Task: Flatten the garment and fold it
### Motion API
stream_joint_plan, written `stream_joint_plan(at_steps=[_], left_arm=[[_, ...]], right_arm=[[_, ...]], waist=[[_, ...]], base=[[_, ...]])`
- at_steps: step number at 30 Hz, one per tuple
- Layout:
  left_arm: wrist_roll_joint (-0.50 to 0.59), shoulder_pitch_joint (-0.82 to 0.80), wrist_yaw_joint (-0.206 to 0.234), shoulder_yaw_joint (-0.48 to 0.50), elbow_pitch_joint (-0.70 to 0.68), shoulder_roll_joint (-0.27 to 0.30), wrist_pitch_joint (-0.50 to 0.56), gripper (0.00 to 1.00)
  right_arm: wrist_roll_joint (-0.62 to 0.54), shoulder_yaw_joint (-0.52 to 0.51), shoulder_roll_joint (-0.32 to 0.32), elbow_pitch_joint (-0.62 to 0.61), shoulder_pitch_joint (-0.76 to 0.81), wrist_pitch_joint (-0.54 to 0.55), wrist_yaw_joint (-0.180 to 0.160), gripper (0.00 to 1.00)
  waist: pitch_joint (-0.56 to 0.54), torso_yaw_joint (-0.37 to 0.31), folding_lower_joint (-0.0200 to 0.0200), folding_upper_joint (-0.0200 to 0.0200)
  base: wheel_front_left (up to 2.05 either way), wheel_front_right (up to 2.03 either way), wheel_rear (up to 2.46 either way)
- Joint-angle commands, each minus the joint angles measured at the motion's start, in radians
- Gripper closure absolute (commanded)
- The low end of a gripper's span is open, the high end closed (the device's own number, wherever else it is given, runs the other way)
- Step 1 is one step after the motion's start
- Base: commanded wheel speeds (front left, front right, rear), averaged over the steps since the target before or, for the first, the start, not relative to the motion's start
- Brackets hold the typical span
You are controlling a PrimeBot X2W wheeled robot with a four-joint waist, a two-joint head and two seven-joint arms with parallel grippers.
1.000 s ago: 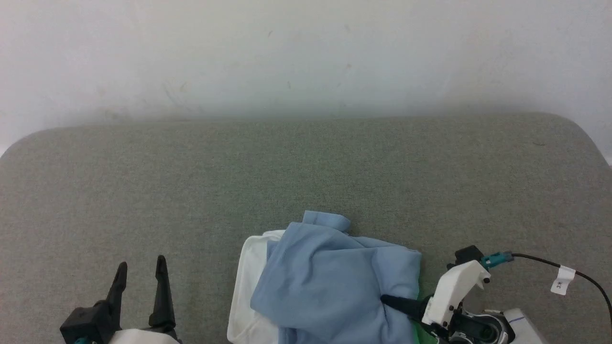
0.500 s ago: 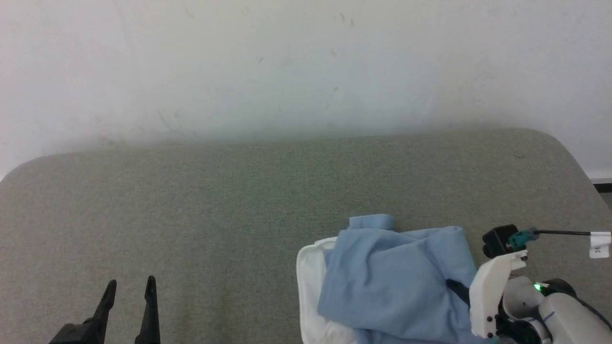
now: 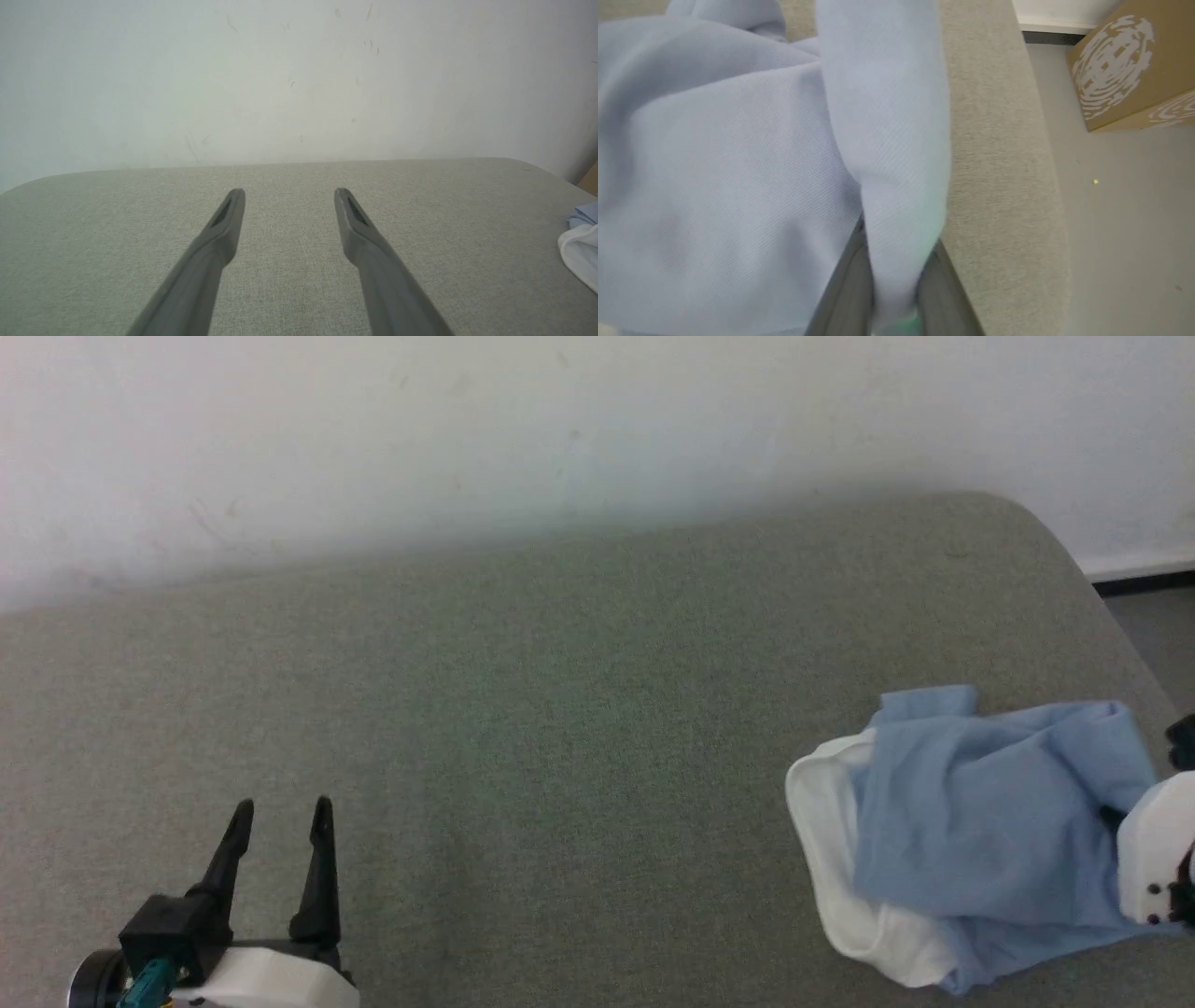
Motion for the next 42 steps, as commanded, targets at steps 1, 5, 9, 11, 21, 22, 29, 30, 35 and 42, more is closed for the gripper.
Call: stream_joint_plan(at_steps=[1,5,9,11,21,22,29,30,35,42], left_arm=[[0.015,-0.034,-0.009,-0.008,0.000,-0.002,0.003,0.00],[0.033,-0.107,-0.018,-0.026,0.010,-0.003,0.014,0.00],[0.041,-0.151,-0.026,-0.037,0.021,-0.004,0.019,0.00],[0.040,-0.162,-0.030,-0.040,0.029,-0.006,0.019,0.00],[0.009,-0.114,-0.030,-0.014,0.073,-0.041,0.000,0.00],[0.007,-0.100,-0.029,-0.005,0.075,-0.044,-0.002,0.00],[0.009,-0.036,-0.052,0.075,0.091,-0.058,-0.007,0.00],[0.013,-0.029,-0.060,0.090,0.093,-0.060,-0.007,0.00],[0.040,0.000,-0.108,0.158,0.101,-0.070,-0.008,0.00],[0.072,0.019,-0.180,0.225,0.121,-0.061,-0.008,0.00]], right_arm=[[-0.014,-0.021,-0.014,0.015,-0.029,-0.022,-0.001,1.00],[-0.059,-0.088,-0.034,0.099,-0.087,-0.096,-0.001,1.00],[-0.098,-0.156,-0.027,0.187,-0.129,-0.192,-0.001,0.60],[-0.120,-0.189,-0.014,0.223,-0.142,-0.247,-0.001,0.00],[-0.270,-0.319,0.049,0.208,-0.058,-0.558,-0.001,0.00],[-0.278,-0.319,0.062,0.184,-0.041,-0.573,-0.001,0.00],[-0.307,-0.261,0.173,-0.043,0.099,-0.619,-0.001,0.00],[-0.311,-0.247,0.193,-0.079,0.119,-0.620,-0.001,0.00],[-0.317,-0.183,0.296,-0.245,0.201,-0.601,-0.001,0.00],[-0.303,-0.126,0.390,-0.367,0.245,-0.594,-0.001,0.00]], waist=[[0.099,-0.054,-0.0002,0.0000],[0.151,-0.061,-0.0002,0.0000],[0.168,-0.057,-0.0002,0.0000],[0.165,-0.053,-0.0002,0.0000],[0.045,-0.028,-0.0002,0.0000],[0.032,-0.028,-0.0002,0.0000],[-0.048,-0.010,-0.0002,0.0000],[-0.057,-0.004,-0.0002,0.0000],[-0.089,0.026,-0.0002,0.0000],[-0.102,0.060,-0.0002,0.0000]], base=[[0.00,0.00,0.00],[0.00,0.00,0.00],[0.00,0.00,0.00],[0.00,0.00,0.00],[0.00,0.00,0.00],[0.00,0.00,0.00],[0.00,0.00,0.00],[0.00,0.00,0.00],[0.00,0.00,0.00],[0.00,0.00,0.00]])
